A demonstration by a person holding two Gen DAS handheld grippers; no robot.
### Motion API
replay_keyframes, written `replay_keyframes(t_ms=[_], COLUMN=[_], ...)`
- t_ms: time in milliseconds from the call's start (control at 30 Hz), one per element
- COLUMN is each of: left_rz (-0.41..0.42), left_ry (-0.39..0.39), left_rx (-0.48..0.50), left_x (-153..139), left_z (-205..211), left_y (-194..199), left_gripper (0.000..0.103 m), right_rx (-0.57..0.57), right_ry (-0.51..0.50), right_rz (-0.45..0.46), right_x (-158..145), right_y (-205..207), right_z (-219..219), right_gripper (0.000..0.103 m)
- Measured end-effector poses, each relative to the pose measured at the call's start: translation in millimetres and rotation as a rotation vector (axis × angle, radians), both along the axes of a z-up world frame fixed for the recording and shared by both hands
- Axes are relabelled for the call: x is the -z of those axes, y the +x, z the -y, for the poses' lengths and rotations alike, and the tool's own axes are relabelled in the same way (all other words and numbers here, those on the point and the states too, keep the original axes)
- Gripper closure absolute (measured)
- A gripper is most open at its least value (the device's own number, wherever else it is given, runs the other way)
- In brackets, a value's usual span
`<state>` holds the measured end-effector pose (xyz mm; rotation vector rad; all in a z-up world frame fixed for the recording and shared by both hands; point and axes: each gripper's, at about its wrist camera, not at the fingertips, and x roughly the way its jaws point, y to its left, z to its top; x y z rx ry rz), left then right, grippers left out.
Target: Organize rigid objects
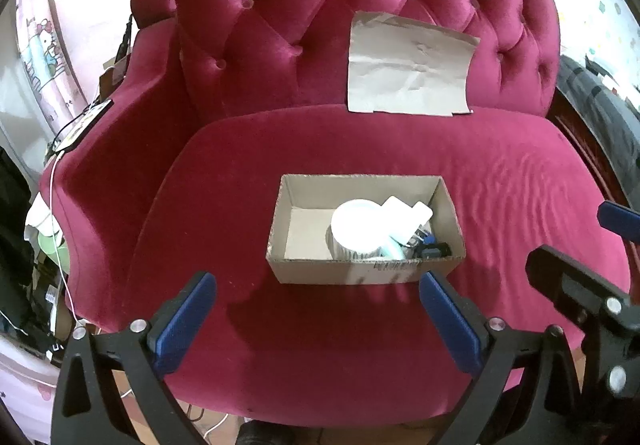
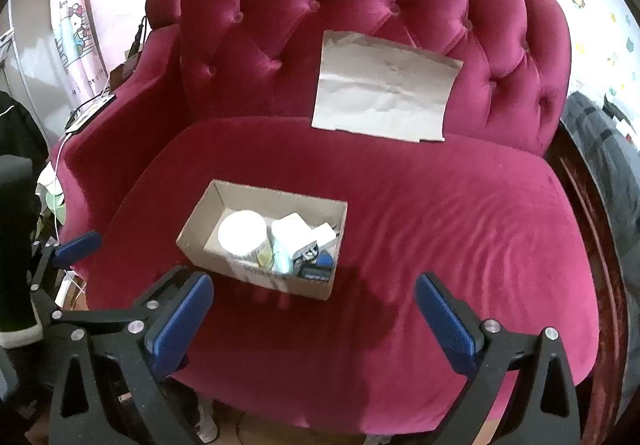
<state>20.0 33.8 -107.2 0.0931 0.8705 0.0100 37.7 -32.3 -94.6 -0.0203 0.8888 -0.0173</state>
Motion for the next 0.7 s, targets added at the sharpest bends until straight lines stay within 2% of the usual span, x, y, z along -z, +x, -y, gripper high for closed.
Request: replay_keyframes(t_ms=[167, 700], left_rz=[-0.014, -0.012], left_ry=[-0.015, -0.018], left_rx=[0.013, 0.012], left_x=[7, 2], left_z=[6, 9], left_y=[-3, -8], left_gripper=[0.000, 0.000], right_rx=[-0.002, 0.019], right_ry=[-0.019, -0.030], right_rz=[-0.006, 0.000], right_x=[3, -1], right_y=[-6, -13], right_z=[-3, -1], right_gripper=[0.000, 0.000])
